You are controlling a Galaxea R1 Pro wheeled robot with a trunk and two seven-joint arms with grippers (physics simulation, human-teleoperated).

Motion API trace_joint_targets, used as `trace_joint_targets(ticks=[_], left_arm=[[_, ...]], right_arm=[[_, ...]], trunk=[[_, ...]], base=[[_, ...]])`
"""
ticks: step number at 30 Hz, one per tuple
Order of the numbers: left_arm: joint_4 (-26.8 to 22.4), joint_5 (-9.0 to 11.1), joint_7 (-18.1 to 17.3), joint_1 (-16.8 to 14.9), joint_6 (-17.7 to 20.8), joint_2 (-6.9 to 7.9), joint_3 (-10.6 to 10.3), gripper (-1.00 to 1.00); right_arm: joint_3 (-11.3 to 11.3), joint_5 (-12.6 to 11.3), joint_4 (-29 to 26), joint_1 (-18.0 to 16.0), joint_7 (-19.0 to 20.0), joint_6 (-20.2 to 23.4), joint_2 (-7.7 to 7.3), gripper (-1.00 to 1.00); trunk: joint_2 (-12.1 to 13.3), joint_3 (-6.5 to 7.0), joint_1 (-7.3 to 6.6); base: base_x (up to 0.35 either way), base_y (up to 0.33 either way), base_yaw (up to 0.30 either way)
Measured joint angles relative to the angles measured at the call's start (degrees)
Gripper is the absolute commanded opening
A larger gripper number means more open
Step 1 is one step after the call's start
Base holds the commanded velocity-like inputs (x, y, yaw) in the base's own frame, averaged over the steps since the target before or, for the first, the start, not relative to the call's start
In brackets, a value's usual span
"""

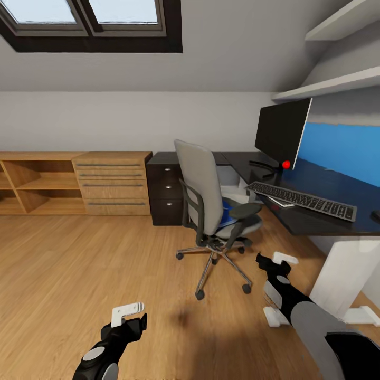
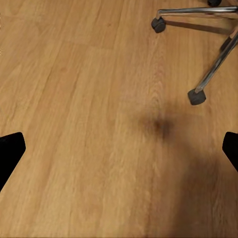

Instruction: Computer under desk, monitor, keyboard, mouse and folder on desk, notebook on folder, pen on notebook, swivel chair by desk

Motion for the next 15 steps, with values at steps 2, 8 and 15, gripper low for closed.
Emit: trace_joint_targets(ticks=[2,8,15], left_arm=[[0.0,0.0,0.0,0.0,0.0,-0.03,0.0,1.0],[0.1,0.0,0.0,0.0,0.0,-0.03,0.0,1.0],[0.5,-0.1,0.0,0.0,0.0,0.09,0.3,1.0]], right_arm=[[0.0,-0.2,0.1,-0.8,-0.2,0.5,-0.65,1.0],[0.0,-0.3,0.7,-1.9,-0.5,1.2,-1.45,1.0],[0.2,-0.1,1.1,-2.1,-0.4,1.5,-1.43,1.0]], trunk=[[0.0,-0.01,0.0],[0.0,-0.01,0.0],[0.0,-0.01,0.0]], base=[[0.0,0.0,0.0],[0.0,0.0,0.0],[0.037,0.0,0.0]])
